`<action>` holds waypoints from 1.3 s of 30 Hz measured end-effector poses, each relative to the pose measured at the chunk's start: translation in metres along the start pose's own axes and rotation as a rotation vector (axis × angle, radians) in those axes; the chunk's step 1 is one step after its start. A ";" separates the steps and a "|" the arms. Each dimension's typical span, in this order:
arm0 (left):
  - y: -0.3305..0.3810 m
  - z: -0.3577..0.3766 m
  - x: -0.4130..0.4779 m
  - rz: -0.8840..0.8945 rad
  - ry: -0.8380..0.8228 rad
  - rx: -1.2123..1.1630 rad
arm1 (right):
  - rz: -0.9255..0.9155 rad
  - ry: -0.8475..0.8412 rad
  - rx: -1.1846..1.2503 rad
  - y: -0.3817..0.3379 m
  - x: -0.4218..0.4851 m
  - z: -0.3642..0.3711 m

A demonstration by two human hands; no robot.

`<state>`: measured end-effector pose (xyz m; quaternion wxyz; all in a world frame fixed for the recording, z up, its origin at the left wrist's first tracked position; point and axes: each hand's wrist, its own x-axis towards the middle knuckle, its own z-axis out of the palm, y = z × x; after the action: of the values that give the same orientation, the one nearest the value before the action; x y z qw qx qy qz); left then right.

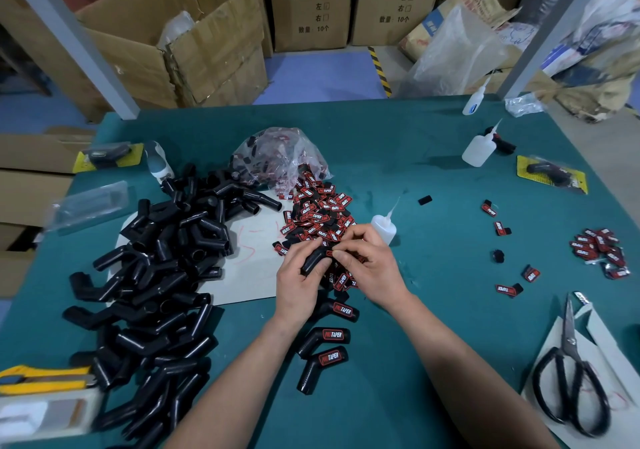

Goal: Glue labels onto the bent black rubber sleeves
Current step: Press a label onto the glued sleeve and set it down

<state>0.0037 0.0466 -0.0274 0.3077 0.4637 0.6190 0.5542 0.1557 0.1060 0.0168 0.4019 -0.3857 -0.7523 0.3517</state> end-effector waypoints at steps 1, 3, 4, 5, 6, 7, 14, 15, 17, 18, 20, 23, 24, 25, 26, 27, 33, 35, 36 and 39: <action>-0.001 0.000 0.000 -0.005 -0.002 -0.001 | 0.000 -0.001 -0.003 0.000 0.000 0.000; -0.002 0.000 0.000 -0.014 -0.006 -0.007 | -0.001 -0.002 -0.006 0.000 0.000 0.000; -0.002 0.000 0.000 -0.014 -0.008 -0.007 | -0.001 -0.004 -0.007 0.001 0.000 0.000; -0.003 0.000 0.000 -0.011 -0.010 -0.004 | 0.000 -0.008 -0.008 0.001 0.000 0.000; -0.003 0.000 0.000 -0.007 -0.013 0.000 | 0.001 -0.013 -0.011 0.001 0.000 0.001; -0.004 0.000 0.000 -0.006 -0.016 0.002 | 0.000 -0.016 -0.015 0.002 0.000 0.001; -0.003 0.000 0.001 -0.004 -0.009 0.007 | -0.016 -0.011 -0.031 0.007 0.000 0.004; -0.003 0.000 0.001 -0.006 -0.009 0.006 | -0.018 -0.009 -0.032 0.008 0.000 0.004; -0.004 -0.001 0.001 -0.012 -0.011 0.001 | -0.021 -0.001 -0.034 0.009 -0.001 0.005; -0.005 -0.001 0.000 -0.016 -0.013 -0.002 | -0.022 0.003 -0.036 0.010 -0.001 0.005; -0.004 -0.001 0.000 -0.016 -0.014 -0.005 | -0.023 0.006 -0.038 0.011 -0.001 0.005; -0.003 -0.001 0.001 -0.014 -0.012 -0.003 | -0.029 0.009 -0.038 0.012 -0.001 0.006; -0.002 -0.001 0.001 -0.015 -0.011 -0.003 | -0.031 0.010 -0.037 0.013 -0.001 0.006; -0.002 -0.001 0.001 -0.015 -0.010 -0.004 | -0.031 0.012 -0.036 0.013 -0.001 0.006; -0.002 -0.001 0.001 -0.015 -0.010 -0.006 | -0.030 0.013 -0.035 0.014 -0.001 0.006; -0.002 -0.001 0.001 -0.013 -0.011 -0.007 | -0.030 0.014 -0.035 0.014 -0.001 0.007; -0.004 -0.001 0.000 -0.003 -0.009 -0.021 | -0.032 0.012 -0.033 0.018 -0.001 0.008; -0.004 0.000 0.001 -0.008 -0.004 -0.034 | -0.033 0.010 -0.029 0.020 -0.002 0.009; -0.003 0.000 0.001 -0.007 0.000 -0.046 | -0.037 0.010 -0.027 0.021 -0.002 0.010; -0.002 -0.001 0.002 -0.038 0.028 -0.136 | -0.004 0.055 0.035 0.018 -0.001 0.012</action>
<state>0.0010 0.0480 -0.0293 0.3400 0.4223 0.5929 0.5954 0.1510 0.1110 -0.0038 0.4297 -0.3865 -0.7356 0.3534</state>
